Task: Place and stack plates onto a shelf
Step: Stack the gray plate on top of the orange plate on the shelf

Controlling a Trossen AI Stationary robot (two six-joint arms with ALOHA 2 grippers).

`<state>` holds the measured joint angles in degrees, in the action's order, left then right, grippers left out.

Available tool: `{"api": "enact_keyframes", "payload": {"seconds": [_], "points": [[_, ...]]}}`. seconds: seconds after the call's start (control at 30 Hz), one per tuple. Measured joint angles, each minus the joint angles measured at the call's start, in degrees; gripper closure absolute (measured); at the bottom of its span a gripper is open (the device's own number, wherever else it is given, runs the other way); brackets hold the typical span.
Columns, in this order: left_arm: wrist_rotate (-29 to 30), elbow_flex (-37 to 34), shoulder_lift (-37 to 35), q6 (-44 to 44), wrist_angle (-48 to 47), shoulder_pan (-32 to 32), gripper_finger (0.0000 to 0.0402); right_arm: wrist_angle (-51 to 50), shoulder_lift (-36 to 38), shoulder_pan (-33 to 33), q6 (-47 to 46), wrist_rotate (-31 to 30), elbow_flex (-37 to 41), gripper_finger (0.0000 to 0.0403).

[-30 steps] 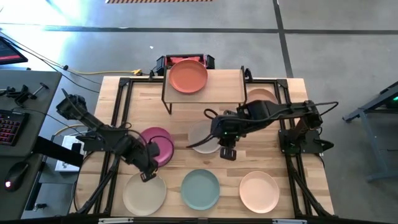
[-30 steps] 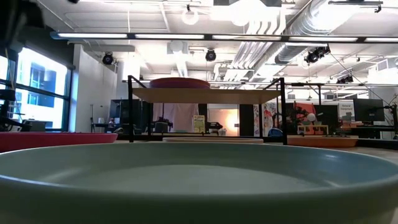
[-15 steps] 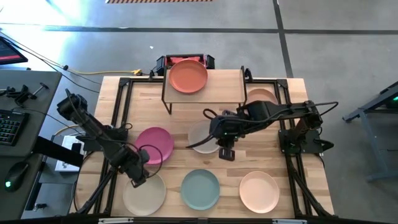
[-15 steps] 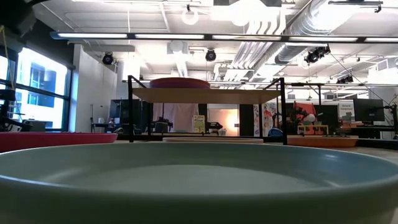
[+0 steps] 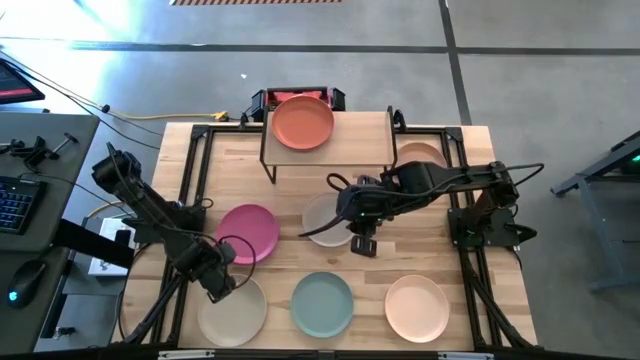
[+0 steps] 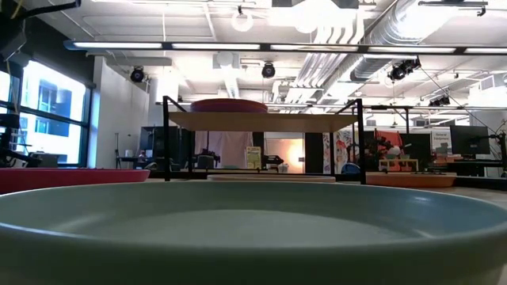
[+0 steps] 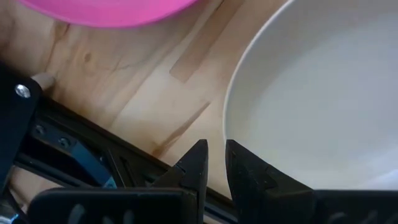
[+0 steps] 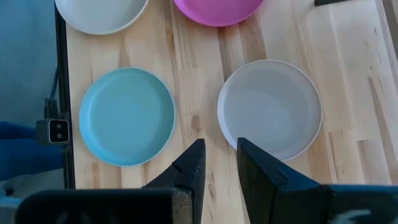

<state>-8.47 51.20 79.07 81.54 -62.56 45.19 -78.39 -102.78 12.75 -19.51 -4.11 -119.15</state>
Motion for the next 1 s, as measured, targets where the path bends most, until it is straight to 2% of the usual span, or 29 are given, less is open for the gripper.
{"api": "enact_keyframes", "payload": {"seconds": [0.43, 0.73, 1.0], "points": [[1.45, -1.51, 0.01, -0.55, 6.32, -0.06, 0.0273, 0.02, -0.02, 0.0, 0.0, -1.74, 0.0, 0.0331], [1.12, -7.29, 0.02, 2.8, 10.38, -0.04, 0.0269, 0.09, -0.02, 0.0, -0.08, -1.74, 0.0, 0.0331], [0.68, -7.48, 0.37, 1.38, 11.79, -0.06, 0.027, 0.09, -0.02, 0.0, -0.15, -1.75, 0.02, 0.0331]]}}
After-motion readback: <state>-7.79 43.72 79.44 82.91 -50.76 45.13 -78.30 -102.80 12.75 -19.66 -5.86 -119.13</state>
